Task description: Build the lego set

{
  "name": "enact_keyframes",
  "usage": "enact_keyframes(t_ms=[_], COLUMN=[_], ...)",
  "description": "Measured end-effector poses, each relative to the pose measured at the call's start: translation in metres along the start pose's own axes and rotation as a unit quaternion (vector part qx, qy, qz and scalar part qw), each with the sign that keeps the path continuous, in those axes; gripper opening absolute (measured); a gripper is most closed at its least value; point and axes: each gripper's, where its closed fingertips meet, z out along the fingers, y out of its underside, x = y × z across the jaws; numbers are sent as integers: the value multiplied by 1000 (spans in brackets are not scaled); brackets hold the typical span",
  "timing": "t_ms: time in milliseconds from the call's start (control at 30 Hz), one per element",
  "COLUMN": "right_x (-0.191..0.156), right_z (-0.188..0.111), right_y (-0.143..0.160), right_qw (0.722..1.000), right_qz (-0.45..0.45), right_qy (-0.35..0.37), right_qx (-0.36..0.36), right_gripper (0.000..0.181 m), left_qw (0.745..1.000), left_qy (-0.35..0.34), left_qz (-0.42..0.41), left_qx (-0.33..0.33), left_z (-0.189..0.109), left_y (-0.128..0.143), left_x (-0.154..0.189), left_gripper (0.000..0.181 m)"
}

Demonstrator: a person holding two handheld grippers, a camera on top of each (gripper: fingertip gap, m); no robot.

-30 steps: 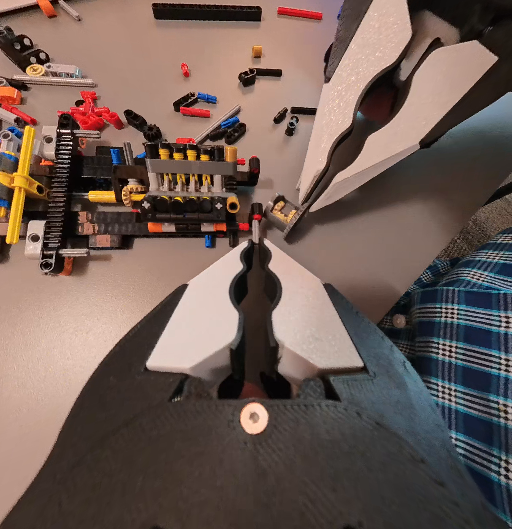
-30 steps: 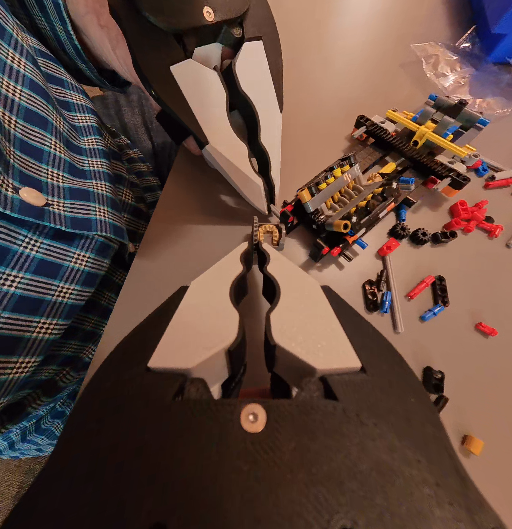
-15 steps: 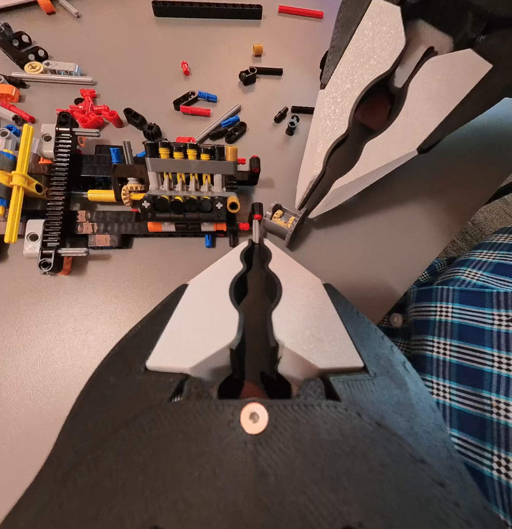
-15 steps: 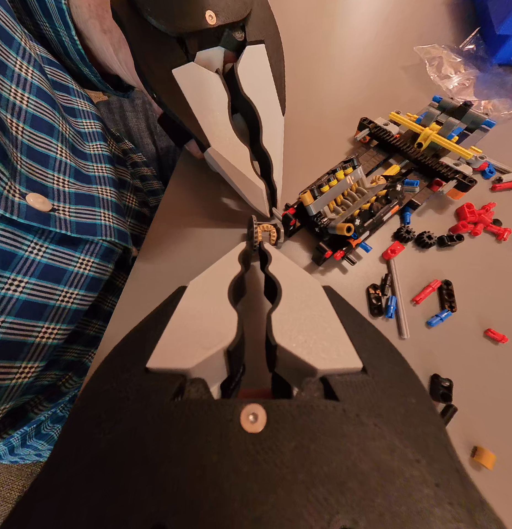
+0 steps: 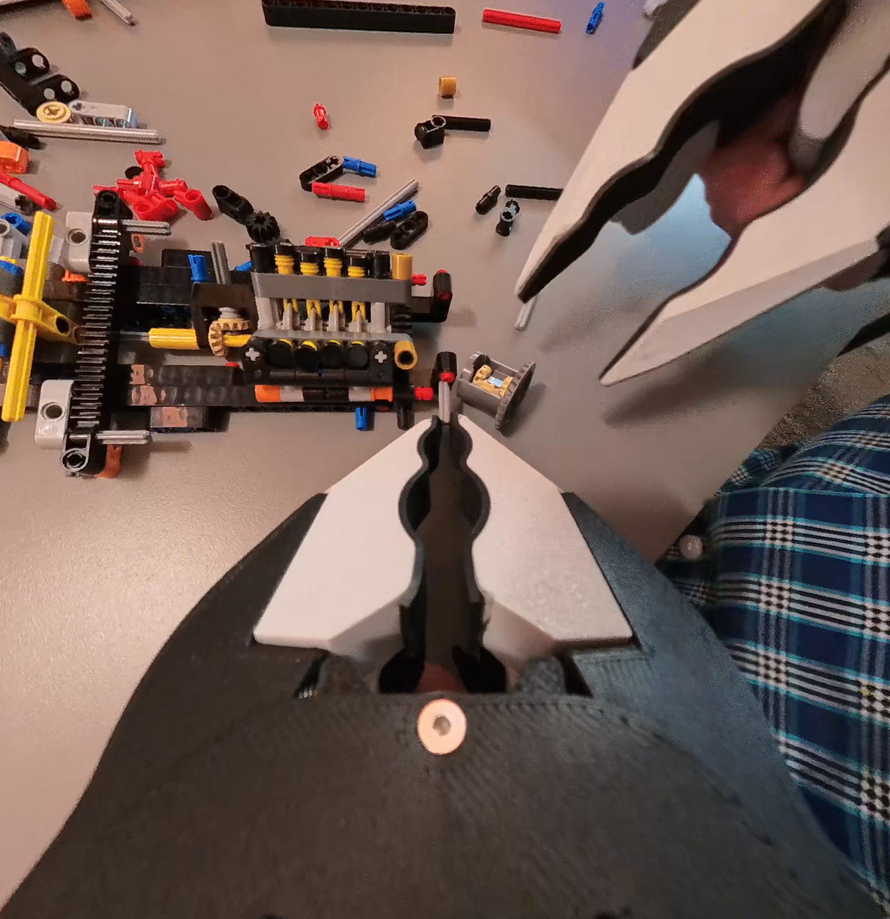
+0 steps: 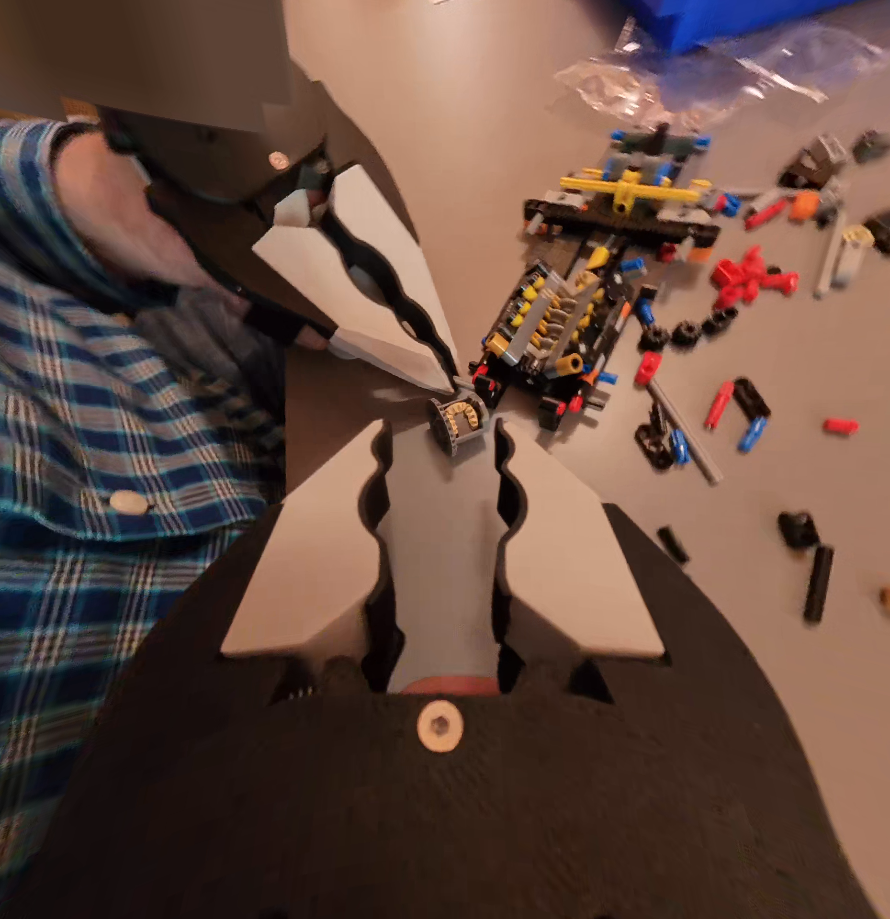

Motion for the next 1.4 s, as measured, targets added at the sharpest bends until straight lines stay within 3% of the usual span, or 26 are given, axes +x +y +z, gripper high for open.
enact_keyframes(t_ms=[233,367,733,1133,1400], right_x=[-13,-13,4,6,5], right_z=[15,26,35,37,36], right_y=[15,18,18,17,17], right_qw=[987,980,957,955,961], right_qz=[144,156,165,151,137], right_qy=[73,126,239,254,239], right_qx=[-6,-4,-14,-22,-23], right_gripper=[52,60,48,22,15], left_qw=[1000,1000,998,996,997], left_qy=[15,26,62,82,78], left_qz=[-9,-16,-1,-19,-20], left_qx=[0,-4,-11,5,3], left_z=[0,-1,1,-5,-4], left_y=[0,0,-3,-5,-4], left_x=[1,1,2,-1,-1], left_gripper=[1,1,1,1,1])
